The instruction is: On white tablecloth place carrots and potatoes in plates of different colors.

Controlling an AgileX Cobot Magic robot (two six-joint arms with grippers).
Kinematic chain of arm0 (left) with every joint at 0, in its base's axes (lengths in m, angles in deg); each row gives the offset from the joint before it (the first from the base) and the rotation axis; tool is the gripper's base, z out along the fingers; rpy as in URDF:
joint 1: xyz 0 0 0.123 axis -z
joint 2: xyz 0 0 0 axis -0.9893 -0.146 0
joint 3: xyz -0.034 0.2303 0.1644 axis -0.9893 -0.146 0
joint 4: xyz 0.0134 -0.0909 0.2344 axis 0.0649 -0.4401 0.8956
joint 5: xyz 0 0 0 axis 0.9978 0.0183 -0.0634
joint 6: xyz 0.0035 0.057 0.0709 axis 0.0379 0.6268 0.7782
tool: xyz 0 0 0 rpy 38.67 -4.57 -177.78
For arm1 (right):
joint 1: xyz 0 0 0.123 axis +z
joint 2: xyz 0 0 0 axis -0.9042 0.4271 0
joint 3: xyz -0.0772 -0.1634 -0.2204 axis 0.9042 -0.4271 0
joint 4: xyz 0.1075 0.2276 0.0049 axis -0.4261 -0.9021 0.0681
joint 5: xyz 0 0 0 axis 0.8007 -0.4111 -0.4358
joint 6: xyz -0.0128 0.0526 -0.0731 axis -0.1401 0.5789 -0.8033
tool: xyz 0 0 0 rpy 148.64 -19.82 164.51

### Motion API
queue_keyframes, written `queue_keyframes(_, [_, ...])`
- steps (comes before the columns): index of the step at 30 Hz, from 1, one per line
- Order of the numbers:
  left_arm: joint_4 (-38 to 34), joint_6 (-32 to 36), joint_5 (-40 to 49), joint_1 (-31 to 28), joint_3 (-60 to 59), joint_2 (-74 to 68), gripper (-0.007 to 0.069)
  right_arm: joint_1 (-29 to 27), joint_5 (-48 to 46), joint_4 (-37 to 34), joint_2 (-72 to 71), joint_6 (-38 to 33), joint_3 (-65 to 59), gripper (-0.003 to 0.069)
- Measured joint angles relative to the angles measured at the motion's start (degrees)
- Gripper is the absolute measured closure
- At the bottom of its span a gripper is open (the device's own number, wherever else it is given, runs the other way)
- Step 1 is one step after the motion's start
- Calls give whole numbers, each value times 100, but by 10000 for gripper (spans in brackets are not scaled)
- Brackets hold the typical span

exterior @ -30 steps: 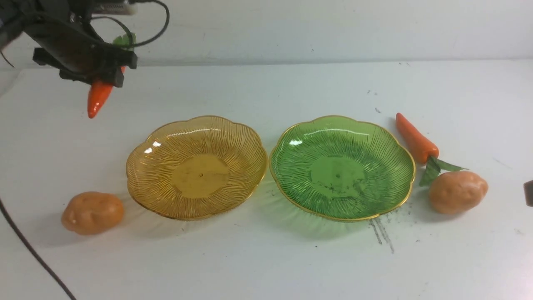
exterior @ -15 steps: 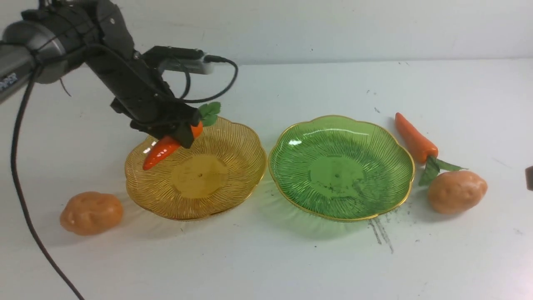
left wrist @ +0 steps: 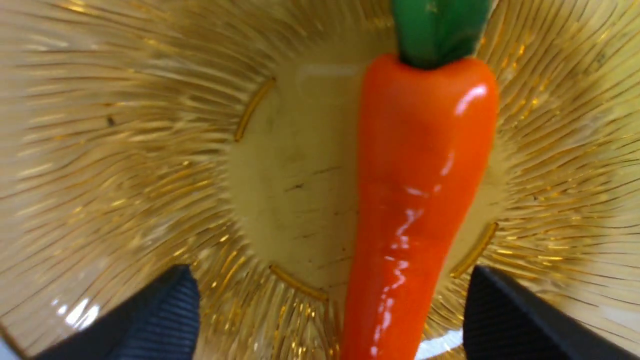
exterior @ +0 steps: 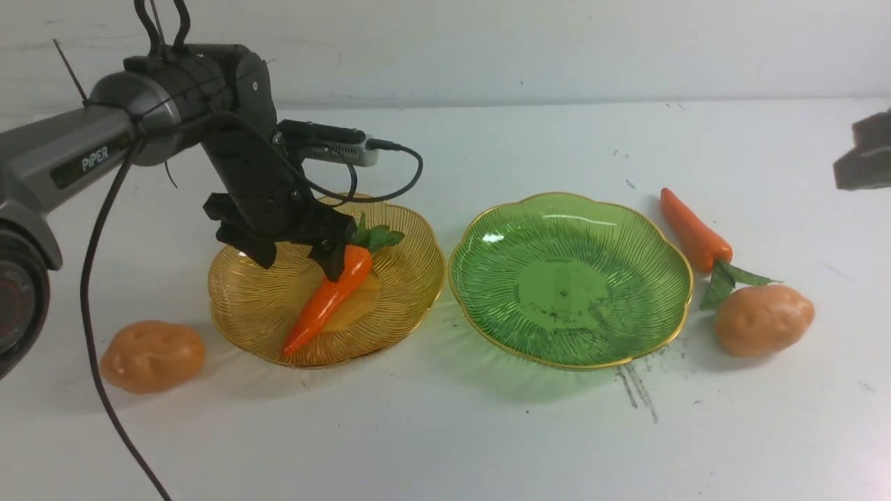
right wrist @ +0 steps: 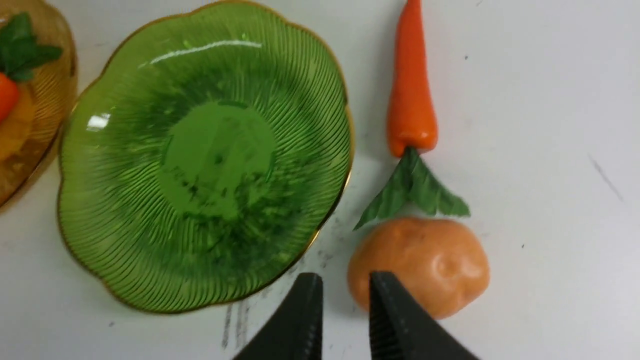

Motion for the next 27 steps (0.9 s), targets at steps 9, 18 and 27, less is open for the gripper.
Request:
queue_keyframes(9, [98,236,620,0,227,944,582,346,608,310,2212,-121,1032,110])
queue_keyframes(18, [-12,297,688,0,242,2425,628,788,825,1316,3636,387,2047,57])
queue_keyframes(27, [-12,297,777,0,244,3182,628,813,1008,1484,4326,828,2516,144])
